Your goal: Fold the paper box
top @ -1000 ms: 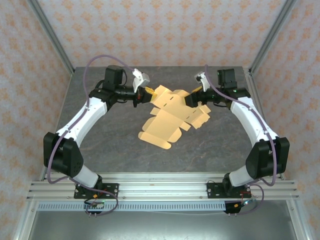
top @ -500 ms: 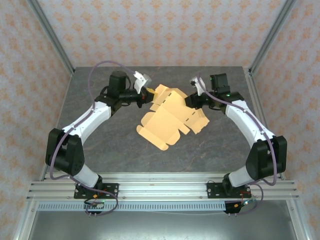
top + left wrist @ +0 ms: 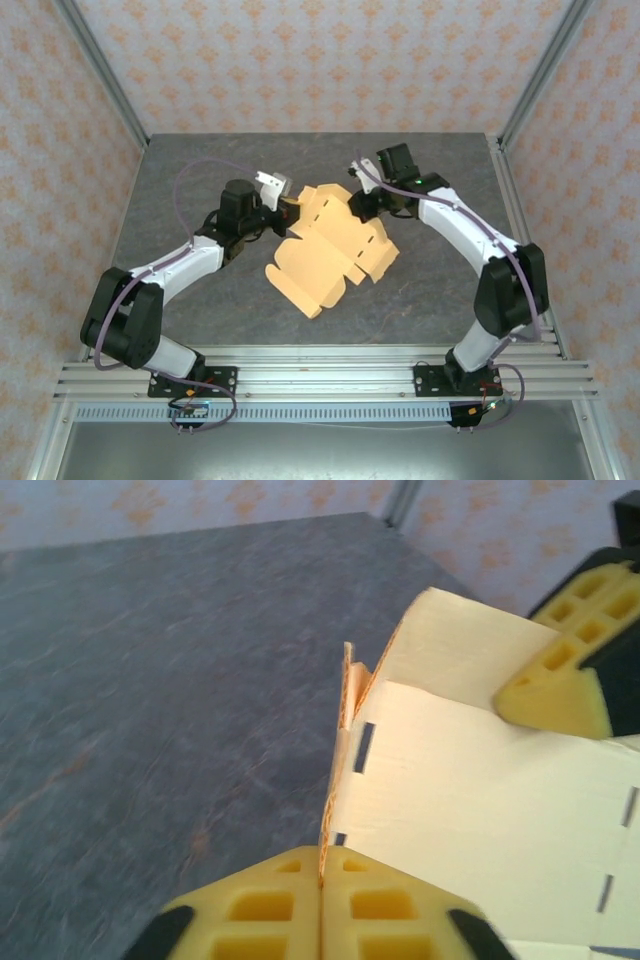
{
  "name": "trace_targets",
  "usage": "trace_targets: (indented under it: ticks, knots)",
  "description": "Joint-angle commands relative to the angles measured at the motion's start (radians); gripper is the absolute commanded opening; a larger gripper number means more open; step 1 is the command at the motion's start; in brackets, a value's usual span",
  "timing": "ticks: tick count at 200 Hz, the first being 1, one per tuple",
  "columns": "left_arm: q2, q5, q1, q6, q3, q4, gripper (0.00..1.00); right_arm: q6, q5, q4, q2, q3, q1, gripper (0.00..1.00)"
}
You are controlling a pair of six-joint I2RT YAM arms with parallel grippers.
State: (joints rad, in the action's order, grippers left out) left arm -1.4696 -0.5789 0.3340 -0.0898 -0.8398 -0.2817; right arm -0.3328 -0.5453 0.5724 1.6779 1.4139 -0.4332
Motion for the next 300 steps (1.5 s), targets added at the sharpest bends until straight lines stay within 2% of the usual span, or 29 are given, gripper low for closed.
trace_targets:
  ticks: [1, 18, 53, 71, 110, 143, 161, 185, 212, 229, 266, 282, 300]
  knots:
    - [0.039, 0.159, -0.008, -0.078, 0.007, -0.026, 0.25, -0.04, 0.184, 0.076, 0.03, 0.079, -0.009, 0.03]
    - [0.058, 0.26, -0.012, -0.09, 0.016, 0.021, 0.47, -0.097, 0.26, 0.104, 0.062, 0.121, -0.036, 0.03]
    - [0.14, 0.413, -0.065, -0.208, 0.071, 0.031, 0.68, -0.218, 0.419, 0.123, 0.141, 0.187, -0.107, 0.0]
    - [0.183, 0.47, -0.098, -0.242, 0.058, 0.097, 0.77, -0.258, 0.445, 0.143, 0.184, 0.243, -0.137, 0.0]
    - [0.212, 0.449, -0.134, -0.181, -0.012, 0.211, 0.94, -0.365, 0.527, 0.085, 0.228, 0.262, -0.233, 0.0]
    - [0.184, 0.296, -0.154, -0.048, -0.051, 0.235, 0.95, -0.402, 0.586, -0.066, 0.206, 0.177, -0.292, 0.0]
    - [0.159, 0.25, -0.215, -0.079, -0.045, 0.198, 0.91, -0.43, 0.628, -0.214, 0.161, 0.077, -0.321, 0.0]
    - [0.155, 0.161, -0.294, -0.111, -0.006, 0.119, 0.91, -0.457, 0.665, -0.395, 0.094, -0.061, -0.346, 0.0]
    - [0.171, 0.101, -0.297, -0.035, -0.001, 0.166, 0.91, -0.544, 0.759, -0.636, 0.046, -0.215, -0.37, 0.0]
    - [0.187, 0.074, -0.297, -0.012, 0.022, 0.153, 0.91, -0.599, 0.781, -0.707, 0.048, -0.245, -0.357, 0.0]
    - [0.185, 0.061, -0.297, 0.008, 0.041, 0.159, 0.91, -0.629, 0.658, -0.741, 0.072, -0.22, -0.279, 0.0]
    - [0.203, 0.022, -0.297, 0.024, 0.073, 0.11, 0.94, -0.642, 0.609, -0.723, 0.085, -0.19, -0.264, 0.0]
    - [0.208, -0.061, -0.291, 0.143, 0.067, 0.129, 0.95, -0.636, 0.541, -0.691, 0.096, -0.176, -0.263, 0.0]
